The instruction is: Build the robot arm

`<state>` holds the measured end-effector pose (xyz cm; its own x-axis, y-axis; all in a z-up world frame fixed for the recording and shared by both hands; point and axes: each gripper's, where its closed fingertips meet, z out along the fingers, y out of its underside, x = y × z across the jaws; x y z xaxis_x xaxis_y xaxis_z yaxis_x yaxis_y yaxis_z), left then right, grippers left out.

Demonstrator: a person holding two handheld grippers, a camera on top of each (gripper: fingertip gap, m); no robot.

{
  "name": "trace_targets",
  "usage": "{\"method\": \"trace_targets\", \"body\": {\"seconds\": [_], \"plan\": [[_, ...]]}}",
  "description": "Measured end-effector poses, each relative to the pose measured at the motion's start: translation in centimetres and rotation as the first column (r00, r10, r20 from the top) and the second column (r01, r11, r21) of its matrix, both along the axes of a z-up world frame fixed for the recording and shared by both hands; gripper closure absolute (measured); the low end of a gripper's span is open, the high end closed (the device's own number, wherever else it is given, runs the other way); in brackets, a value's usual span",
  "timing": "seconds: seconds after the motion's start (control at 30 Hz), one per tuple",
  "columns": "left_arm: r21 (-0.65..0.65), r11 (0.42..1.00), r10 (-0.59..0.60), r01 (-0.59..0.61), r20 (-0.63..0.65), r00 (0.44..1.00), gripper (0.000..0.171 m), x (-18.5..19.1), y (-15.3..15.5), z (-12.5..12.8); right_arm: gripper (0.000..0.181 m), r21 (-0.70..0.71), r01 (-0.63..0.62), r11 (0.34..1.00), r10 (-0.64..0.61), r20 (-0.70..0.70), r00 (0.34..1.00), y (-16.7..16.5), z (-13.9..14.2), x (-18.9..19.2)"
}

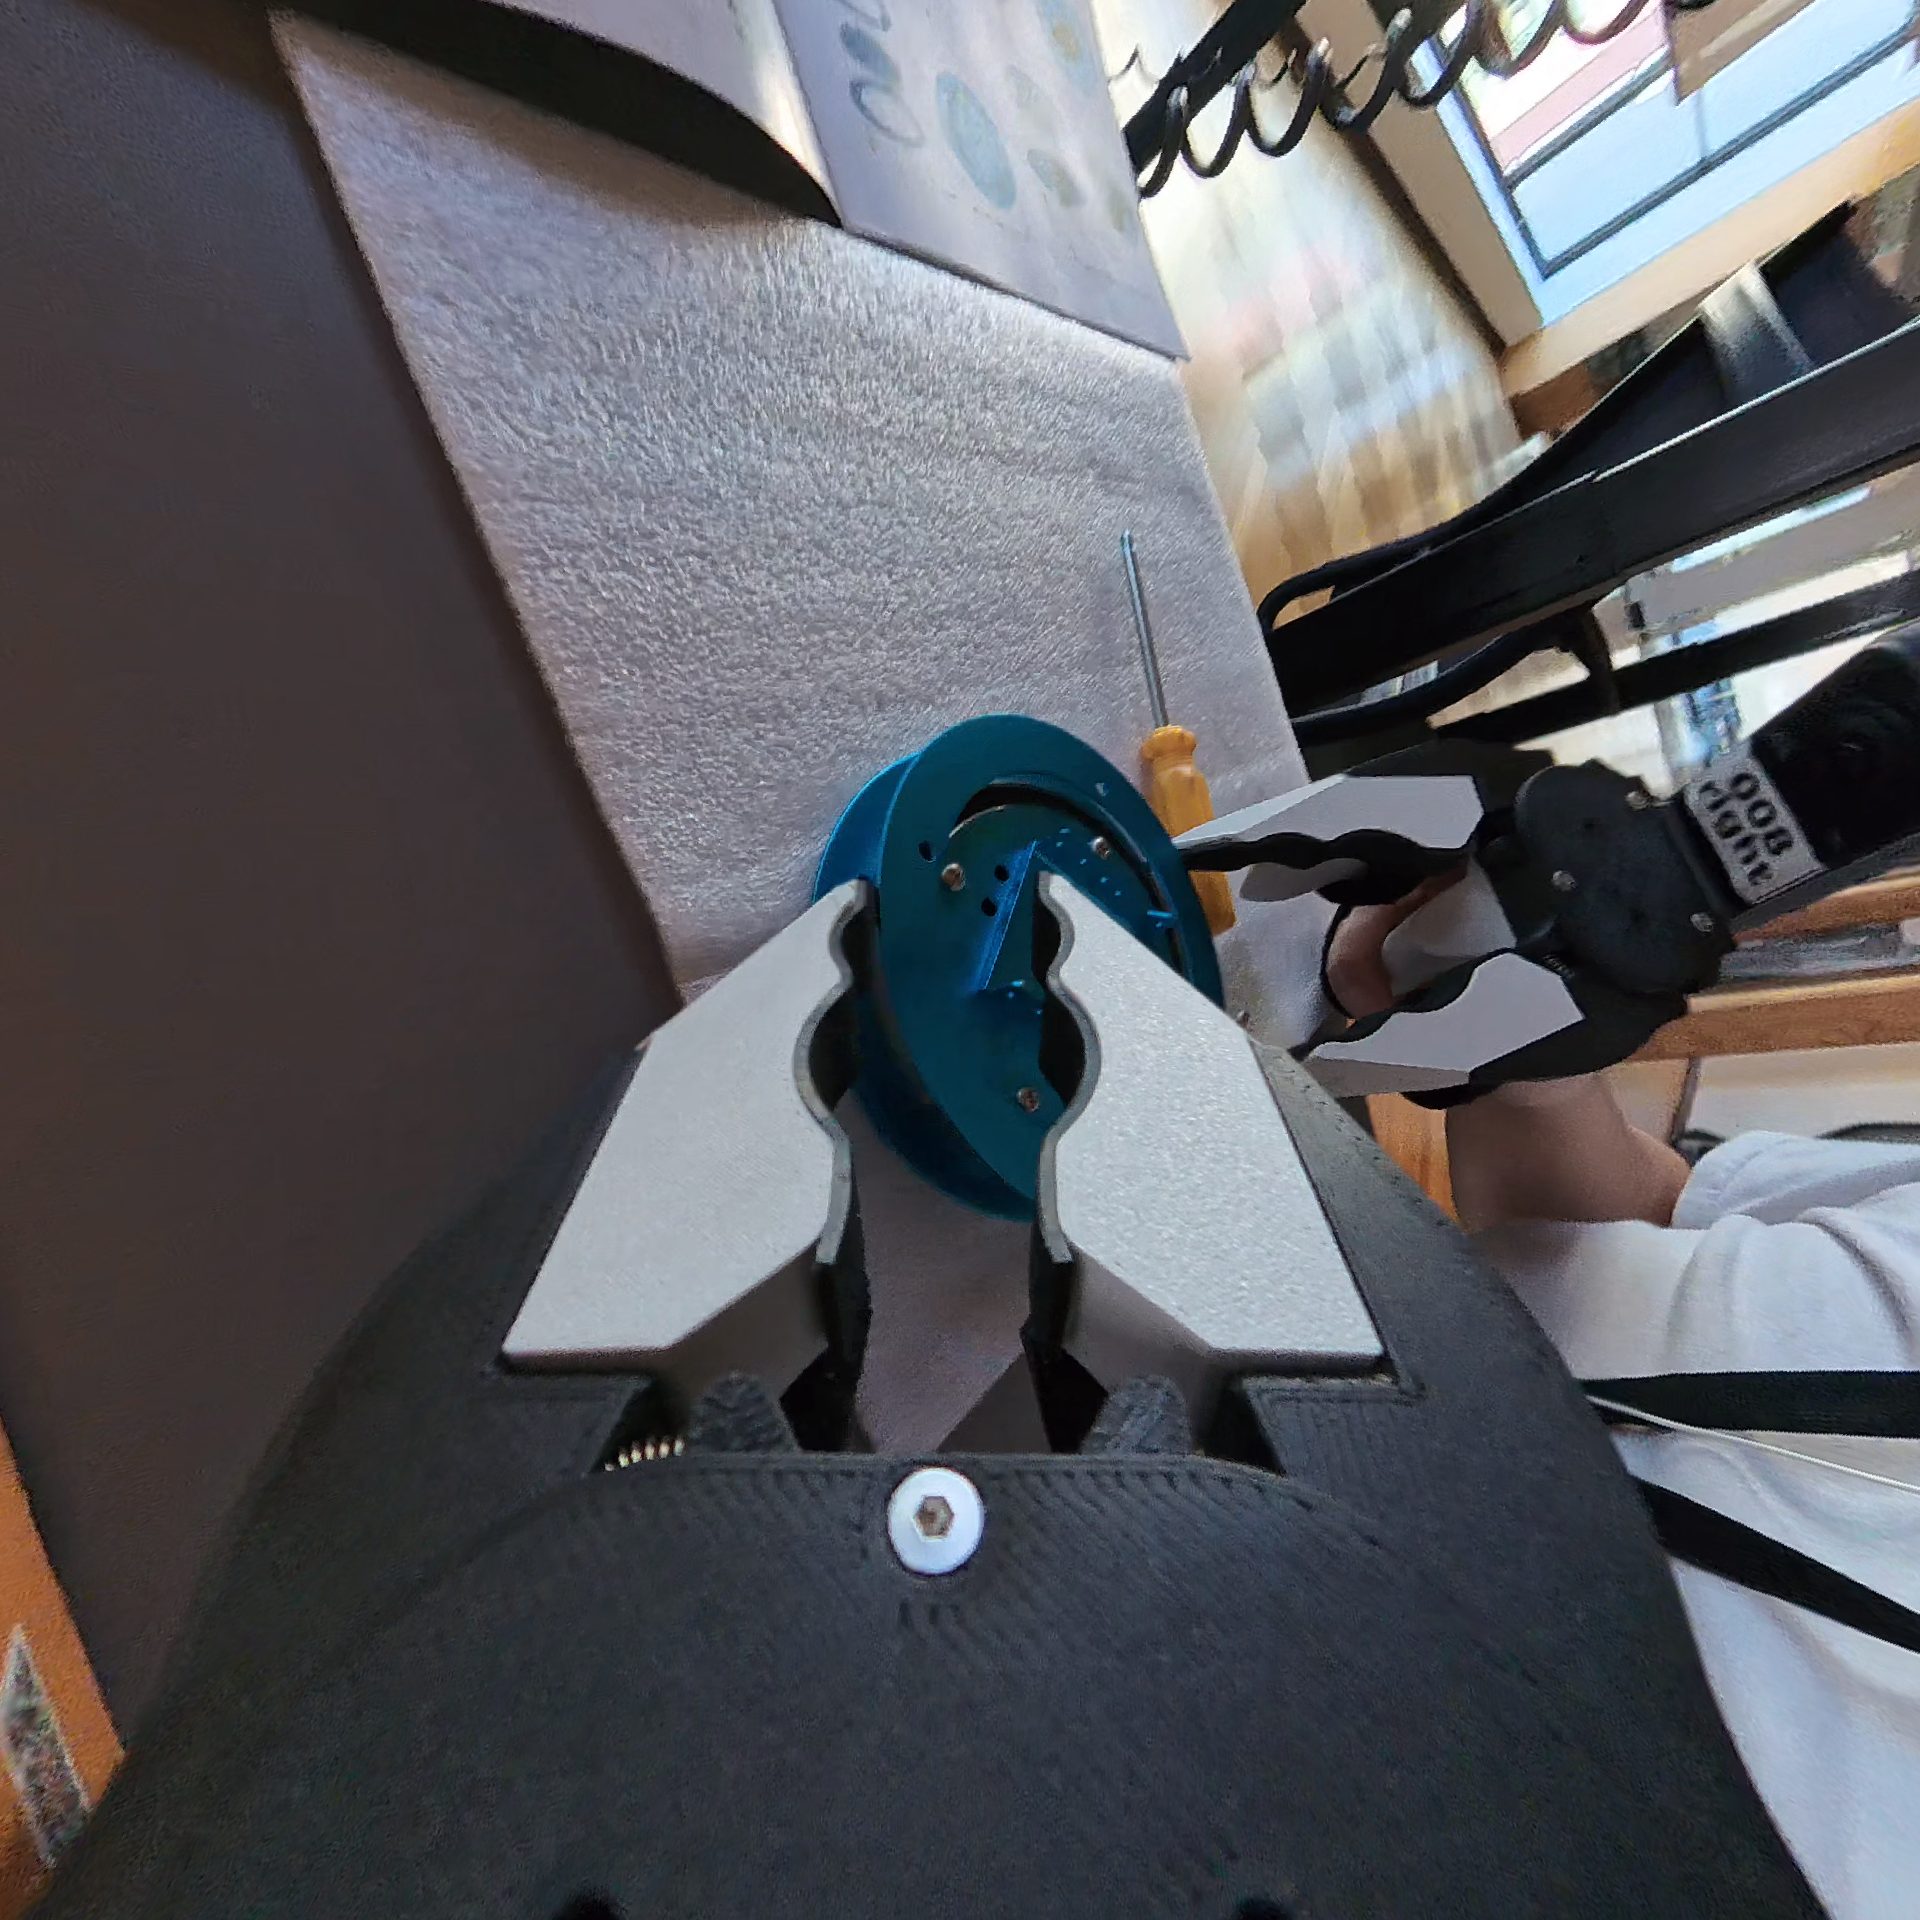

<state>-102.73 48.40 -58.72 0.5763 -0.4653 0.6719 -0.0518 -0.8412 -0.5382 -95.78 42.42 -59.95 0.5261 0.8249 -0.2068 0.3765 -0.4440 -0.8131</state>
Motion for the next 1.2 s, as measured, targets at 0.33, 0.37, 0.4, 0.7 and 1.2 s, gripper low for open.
{"method": "trace_targets", "body": {"seconds": [0.33,0.37,0.4,0.7,1.2], "plan": [[0.033,0.999,0.005,-0.004,-0.036,0.999,0.15,0.1,1.0,-0.5,0.116,-0.011,-0.022,1.0,0.022,0.017,1.0,0.0,0.0,-0.5],[0.028,1.0,0.002,-0.001,-0.039,0.999,0.149,0.1,1.1,-0.5,0.116,-0.009,-0.02,1.0,0.021,0.017,1.0,0.0,0.0,-0.5],[0.026,1.0,0.003,-0.001,-0.04,0.999,0.148,0.0,1.1,-0.5,0.116,-0.009,-0.019,1.0,0.019,0.017,1.0,0.0,0.0,-0.5],[-0.003,1.0,-0.012,0.012,-0.098,0.995,0.137,-0.2,0.9,-1.4,0.11,0.045,-0.1,0.994,0.098,0.058,0.994,0.0,1.2,-0.2],[0.021,0.99,-0.14,0.14,0.015,0.99,0.118,0.8,-1.4,-0.8,0.085,0.192,-0.652,0.734,0.53,0.438,0.726,0.8,-1.0,-2.9]]}}
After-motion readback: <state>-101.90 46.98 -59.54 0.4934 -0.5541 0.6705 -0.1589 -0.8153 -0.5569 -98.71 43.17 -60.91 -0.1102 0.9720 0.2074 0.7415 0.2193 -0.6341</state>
